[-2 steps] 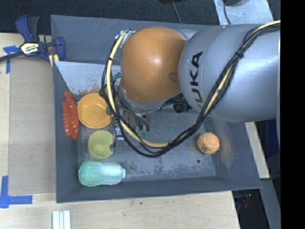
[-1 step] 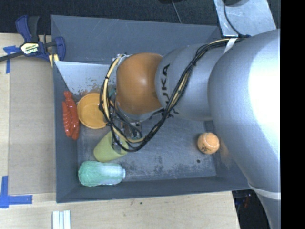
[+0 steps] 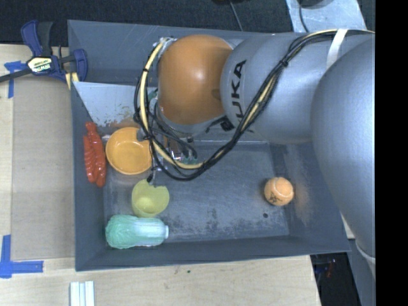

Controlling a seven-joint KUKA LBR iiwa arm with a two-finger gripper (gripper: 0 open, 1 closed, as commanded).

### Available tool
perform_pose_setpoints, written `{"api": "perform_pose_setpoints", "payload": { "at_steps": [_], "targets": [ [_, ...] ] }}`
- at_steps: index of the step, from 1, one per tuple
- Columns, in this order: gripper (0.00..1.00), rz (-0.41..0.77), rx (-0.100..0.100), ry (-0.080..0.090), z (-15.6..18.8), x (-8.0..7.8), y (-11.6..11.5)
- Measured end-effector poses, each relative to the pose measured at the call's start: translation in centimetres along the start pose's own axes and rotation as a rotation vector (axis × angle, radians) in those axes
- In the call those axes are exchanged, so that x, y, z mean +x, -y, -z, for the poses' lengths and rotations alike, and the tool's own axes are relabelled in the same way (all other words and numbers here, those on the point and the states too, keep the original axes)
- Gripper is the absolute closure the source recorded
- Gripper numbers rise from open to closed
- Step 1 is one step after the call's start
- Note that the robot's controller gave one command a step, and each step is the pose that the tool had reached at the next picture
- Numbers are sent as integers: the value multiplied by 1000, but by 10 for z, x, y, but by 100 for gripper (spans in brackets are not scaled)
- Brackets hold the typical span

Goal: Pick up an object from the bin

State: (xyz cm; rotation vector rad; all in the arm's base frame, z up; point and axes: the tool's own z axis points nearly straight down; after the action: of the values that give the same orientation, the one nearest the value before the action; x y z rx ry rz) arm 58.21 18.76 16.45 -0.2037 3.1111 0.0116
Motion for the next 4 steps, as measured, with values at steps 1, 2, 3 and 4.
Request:
{"api": "perform_pose_setpoints", "payload": {
  "at_steps": [1, 2, 3, 4],
  "targets": [
    [0, 80, 2, -17, -64, 26, -47],
    [0, -5, 1, 1, -94, -2, -7],
    [100, 162, -2, -7, -90, 5, -2],
    [100, 162, -2, -7, -90, 5, -2]
  ]
}}
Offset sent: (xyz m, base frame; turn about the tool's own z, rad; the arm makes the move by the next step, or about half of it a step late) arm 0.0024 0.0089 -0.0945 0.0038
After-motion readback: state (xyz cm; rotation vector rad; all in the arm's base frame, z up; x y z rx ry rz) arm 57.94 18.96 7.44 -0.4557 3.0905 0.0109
